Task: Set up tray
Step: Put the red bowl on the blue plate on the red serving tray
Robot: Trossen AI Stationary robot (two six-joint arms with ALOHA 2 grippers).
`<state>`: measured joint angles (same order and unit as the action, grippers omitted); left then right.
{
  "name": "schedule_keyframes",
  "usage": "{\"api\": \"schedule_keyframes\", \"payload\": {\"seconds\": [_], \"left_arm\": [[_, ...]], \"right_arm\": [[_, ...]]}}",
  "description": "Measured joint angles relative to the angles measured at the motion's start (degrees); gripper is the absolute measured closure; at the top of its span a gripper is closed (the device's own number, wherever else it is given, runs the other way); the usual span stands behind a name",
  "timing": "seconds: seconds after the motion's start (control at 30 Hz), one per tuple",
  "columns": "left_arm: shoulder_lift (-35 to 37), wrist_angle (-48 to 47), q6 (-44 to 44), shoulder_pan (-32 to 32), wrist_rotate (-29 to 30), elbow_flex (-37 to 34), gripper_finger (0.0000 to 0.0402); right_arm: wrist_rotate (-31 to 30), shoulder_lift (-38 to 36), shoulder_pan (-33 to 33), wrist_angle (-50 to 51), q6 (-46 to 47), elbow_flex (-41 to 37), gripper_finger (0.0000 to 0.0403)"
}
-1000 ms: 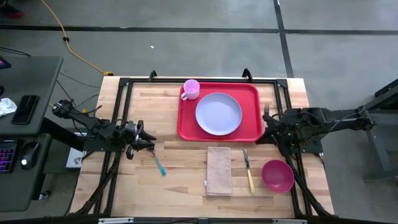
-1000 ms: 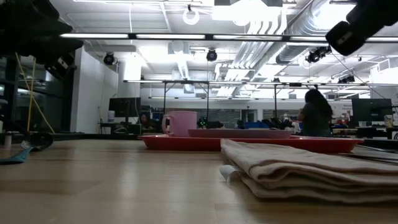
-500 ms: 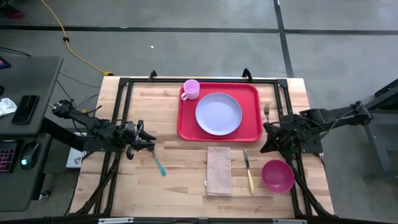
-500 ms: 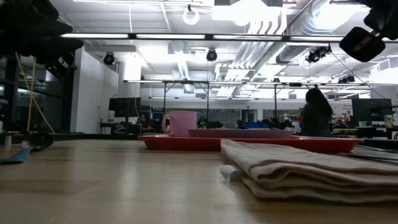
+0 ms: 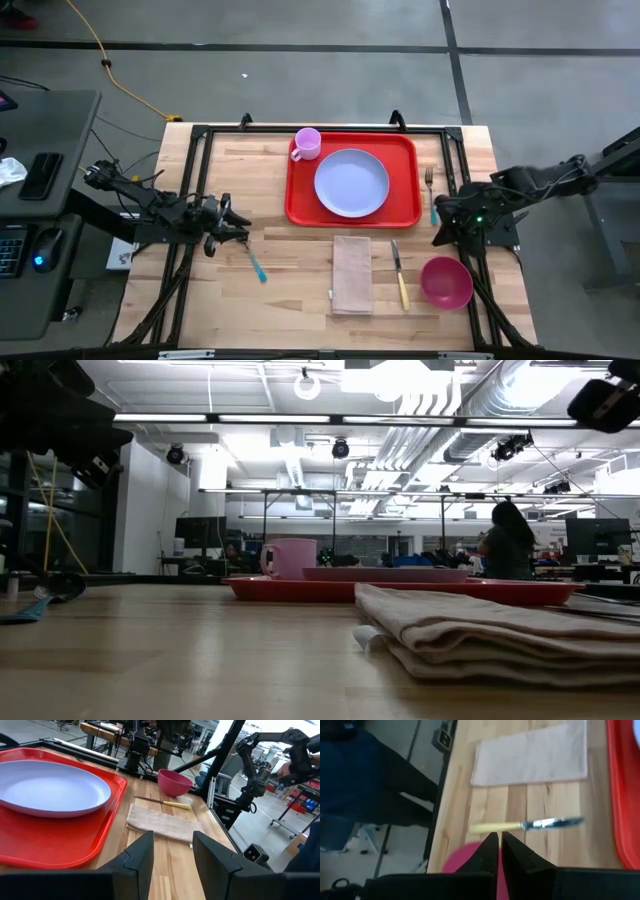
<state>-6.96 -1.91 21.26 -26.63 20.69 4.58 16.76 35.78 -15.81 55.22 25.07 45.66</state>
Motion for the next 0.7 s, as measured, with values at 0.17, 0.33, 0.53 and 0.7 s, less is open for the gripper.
{"api": "schedule_keyframes", "payload": {"seconds": [0.17, 0.33, 0.53, 0.7], "left_arm": [[0.0, 0.0, 0.0, 0.0, 0.0, 0.0, 0.0236], [0.0, 0.0, 0.0, 0.0, 0.0, 0.0, 0.0236], [0.0, -1.3, 0.0, 0.0, -0.2, 0.0, 0.0236], [0.0, -1.7, 0.0, 0.0, -0.2, 0.0, 0.0236]], "right_arm": [[0.6, 4.5, 0.0, 7.9, 0.0, 4.7, 0.0402], [0.9, 8.6, 0.0, 11.8, 0.0, 5.3, 0.0402], [0.8, 11.7, 0.0, 14.1, 1.5, 5.3, 0.0402], [-1.2, 13.0, 0.0, 16.8, 11.6, 5.3, 0.0402]]}}
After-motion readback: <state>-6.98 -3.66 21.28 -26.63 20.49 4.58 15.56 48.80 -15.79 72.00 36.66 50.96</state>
